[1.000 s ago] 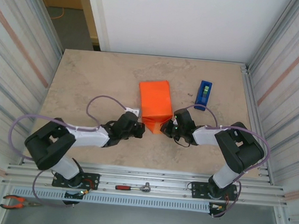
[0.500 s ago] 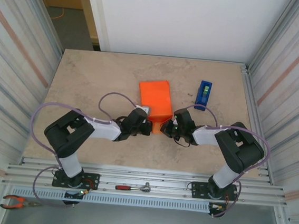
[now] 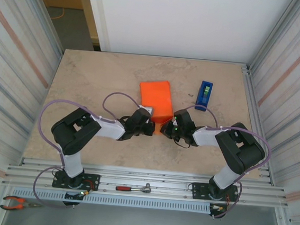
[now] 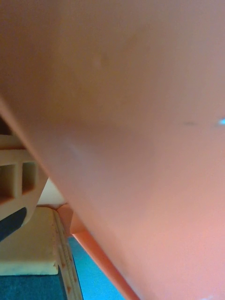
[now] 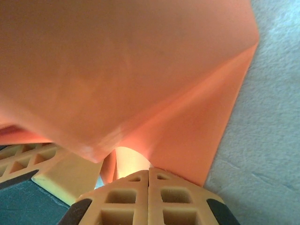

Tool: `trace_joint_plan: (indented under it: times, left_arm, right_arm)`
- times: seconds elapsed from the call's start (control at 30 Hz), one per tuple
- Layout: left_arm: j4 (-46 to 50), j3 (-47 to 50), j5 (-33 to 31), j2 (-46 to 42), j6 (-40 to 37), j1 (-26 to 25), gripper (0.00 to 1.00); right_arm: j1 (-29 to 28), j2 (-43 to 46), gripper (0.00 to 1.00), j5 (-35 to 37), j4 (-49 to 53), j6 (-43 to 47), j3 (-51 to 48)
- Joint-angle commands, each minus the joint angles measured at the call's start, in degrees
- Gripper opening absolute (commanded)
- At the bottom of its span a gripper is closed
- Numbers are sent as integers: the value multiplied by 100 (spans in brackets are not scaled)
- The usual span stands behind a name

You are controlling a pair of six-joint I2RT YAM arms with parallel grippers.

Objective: Wrap the gift box in paper
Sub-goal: Fold the wrapping paper for the gift box, then move the gift box to the center of the table.

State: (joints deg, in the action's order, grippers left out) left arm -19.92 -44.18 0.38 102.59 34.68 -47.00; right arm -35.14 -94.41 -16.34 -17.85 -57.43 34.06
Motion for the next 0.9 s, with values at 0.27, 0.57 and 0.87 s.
trace_joint_plan:
  times: [0.27,0.57,0.87]
  left_arm:
    - [835,252,56,-1820,-231,496,17]
    - [1187,-415,1391,-1491,-126,1939,55]
    - [1249,-1402,2120,-135,-282,2042,62]
  right_arm:
    - [911,1309,0,-246,966,259,177]
    - [2023,1122,0,-644,1651,647,964]
    - [2166,-277,0,-958,1591,832,1813]
